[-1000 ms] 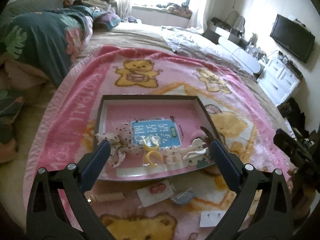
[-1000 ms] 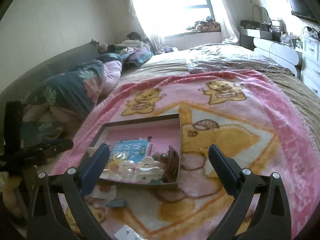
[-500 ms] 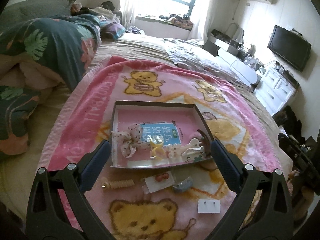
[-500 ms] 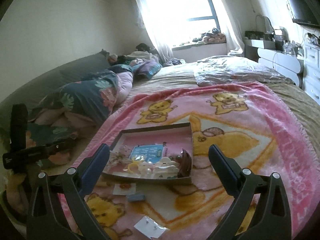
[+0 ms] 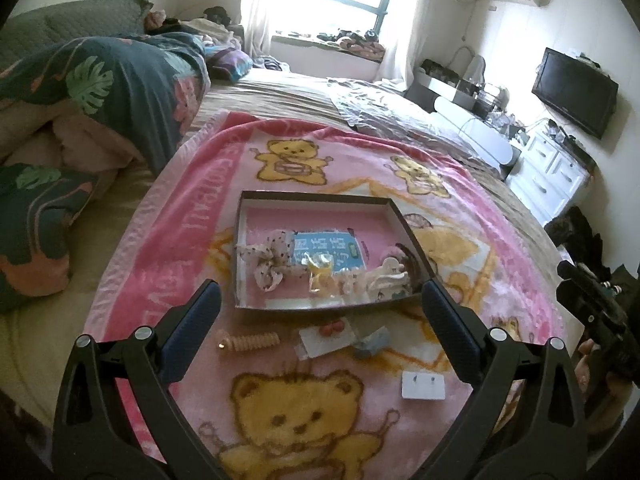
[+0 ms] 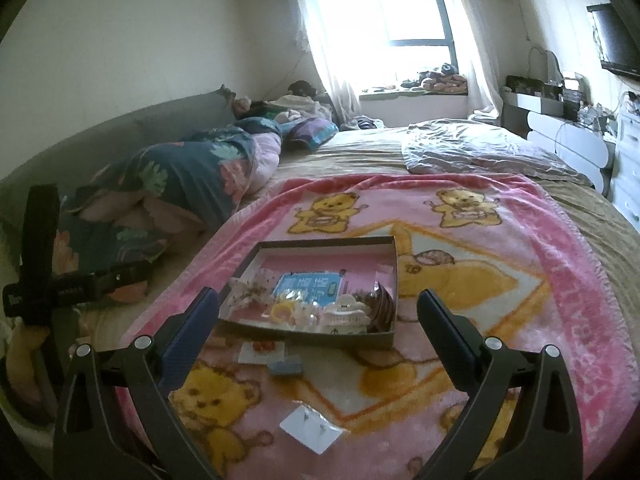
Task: Organize jewelry
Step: 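Lift both tools up and away from the box, then grasp the red-bead earring bag with the left tool while the right tool grasps the white earring card bag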
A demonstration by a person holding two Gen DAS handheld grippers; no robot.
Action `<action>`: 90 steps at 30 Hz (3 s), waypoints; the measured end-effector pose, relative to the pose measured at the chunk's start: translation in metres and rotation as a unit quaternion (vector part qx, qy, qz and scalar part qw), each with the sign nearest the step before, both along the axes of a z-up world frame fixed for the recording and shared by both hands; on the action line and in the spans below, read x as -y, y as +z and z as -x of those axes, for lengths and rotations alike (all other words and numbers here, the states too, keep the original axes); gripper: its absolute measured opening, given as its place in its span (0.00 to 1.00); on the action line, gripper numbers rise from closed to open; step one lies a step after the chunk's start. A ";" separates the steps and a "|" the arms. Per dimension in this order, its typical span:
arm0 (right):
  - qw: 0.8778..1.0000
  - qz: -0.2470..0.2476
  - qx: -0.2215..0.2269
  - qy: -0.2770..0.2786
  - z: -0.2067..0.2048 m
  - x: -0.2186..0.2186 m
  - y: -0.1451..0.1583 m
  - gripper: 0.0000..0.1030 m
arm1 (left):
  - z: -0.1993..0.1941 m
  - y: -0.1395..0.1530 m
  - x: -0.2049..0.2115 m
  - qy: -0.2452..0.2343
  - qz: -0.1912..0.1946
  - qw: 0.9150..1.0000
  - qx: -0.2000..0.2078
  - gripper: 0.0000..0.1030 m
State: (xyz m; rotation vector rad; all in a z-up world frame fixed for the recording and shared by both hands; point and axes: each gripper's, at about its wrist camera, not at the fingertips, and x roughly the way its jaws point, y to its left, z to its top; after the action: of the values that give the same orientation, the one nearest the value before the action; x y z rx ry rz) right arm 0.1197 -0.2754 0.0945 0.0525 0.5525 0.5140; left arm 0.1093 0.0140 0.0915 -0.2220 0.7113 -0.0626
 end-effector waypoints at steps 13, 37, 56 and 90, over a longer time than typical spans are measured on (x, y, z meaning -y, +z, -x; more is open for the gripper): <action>0.999 0.029 -0.017 0.008 0.020 -0.002 -0.021 0.96 | 0.022 -0.023 -0.003 -0.001 -0.010 1.000 -0.020 0.91; 0.994 0.092 -0.057 0.027 0.043 -0.016 -0.073 0.96 | 0.047 -0.067 0.002 -0.014 -0.035 0.998 -0.055 0.91; 0.983 0.165 -0.072 0.041 0.036 -0.036 -0.121 0.96 | 0.031 -0.119 0.009 -0.028 -0.022 0.994 -0.104 0.91; 0.965 0.210 -0.137 0.075 -0.010 -0.071 -0.180 0.96 | -0.070 -0.174 0.008 0.003 0.178 0.973 -0.144 0.48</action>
State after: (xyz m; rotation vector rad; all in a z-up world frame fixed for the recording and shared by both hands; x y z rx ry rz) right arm 0.1296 -0.2044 -0.0858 -0.3304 0.9327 0.5300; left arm 0.1797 0.0061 -0.0830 -0.5861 0.9873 -0.1552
